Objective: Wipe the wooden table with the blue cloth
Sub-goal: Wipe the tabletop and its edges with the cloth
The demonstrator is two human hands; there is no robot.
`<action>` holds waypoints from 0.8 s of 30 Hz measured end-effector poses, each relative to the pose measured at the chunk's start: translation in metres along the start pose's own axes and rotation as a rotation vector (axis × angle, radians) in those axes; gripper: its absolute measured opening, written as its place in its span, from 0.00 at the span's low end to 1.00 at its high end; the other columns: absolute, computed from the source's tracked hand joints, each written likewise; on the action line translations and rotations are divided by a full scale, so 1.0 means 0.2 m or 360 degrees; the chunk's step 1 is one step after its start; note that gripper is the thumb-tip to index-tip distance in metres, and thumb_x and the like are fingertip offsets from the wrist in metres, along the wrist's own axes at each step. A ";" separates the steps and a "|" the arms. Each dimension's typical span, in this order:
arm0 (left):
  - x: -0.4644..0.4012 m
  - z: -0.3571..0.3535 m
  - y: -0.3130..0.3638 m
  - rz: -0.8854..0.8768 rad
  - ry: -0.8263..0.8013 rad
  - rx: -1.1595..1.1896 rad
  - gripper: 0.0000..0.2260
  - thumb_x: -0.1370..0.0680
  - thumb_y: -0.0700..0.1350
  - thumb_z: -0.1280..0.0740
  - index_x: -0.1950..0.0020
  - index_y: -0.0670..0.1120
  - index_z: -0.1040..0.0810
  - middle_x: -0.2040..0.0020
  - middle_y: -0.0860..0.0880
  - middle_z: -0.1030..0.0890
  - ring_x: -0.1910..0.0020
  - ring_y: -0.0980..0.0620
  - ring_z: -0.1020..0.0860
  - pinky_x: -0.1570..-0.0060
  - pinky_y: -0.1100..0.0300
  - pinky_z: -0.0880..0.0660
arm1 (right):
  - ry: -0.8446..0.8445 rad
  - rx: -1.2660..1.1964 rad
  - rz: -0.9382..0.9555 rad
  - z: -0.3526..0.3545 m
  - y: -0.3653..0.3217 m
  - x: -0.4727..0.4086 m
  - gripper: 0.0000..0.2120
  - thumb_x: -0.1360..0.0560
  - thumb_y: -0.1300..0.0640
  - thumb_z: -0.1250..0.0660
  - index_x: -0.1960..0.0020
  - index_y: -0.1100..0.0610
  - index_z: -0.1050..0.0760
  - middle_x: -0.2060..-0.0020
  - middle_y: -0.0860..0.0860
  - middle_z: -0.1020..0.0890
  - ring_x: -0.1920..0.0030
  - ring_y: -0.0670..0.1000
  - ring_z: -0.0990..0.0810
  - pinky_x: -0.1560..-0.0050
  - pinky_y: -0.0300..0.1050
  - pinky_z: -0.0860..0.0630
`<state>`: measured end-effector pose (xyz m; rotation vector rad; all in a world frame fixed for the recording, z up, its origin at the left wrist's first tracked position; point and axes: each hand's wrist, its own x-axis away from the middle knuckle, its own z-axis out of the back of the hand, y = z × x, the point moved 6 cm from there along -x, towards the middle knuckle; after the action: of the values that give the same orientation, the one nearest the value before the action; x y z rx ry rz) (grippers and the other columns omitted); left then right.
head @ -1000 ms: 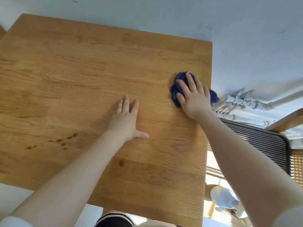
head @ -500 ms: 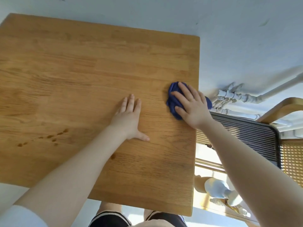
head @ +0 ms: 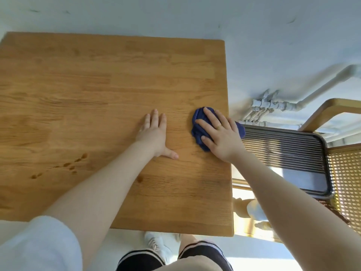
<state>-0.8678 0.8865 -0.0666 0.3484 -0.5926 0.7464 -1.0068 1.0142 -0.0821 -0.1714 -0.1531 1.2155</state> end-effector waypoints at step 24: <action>0.44 -0.16 -0.41 -0.0405 0.0194 -0.0279 0.57 0.37 0.68 0.31 0.25 0.48 0.66 0.24 0.48 0.64 0.24 0.50 0.61 0.28 0.53 0.57 | -0.0023 -0.0232 -0.0296 -0.08 -0.42 0.19 0.29 0.31 0.43 0.46 0.29 0.42 0.39 0.24 0.47 0.48 0.25 0.56 0.51 0.30 0.55 0.53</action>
<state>-0.7454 0.8915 -0.0450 0.2091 -0.4837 0.4637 -0.9137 1.0211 -0.0799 -0.2699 -0.2649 1.0208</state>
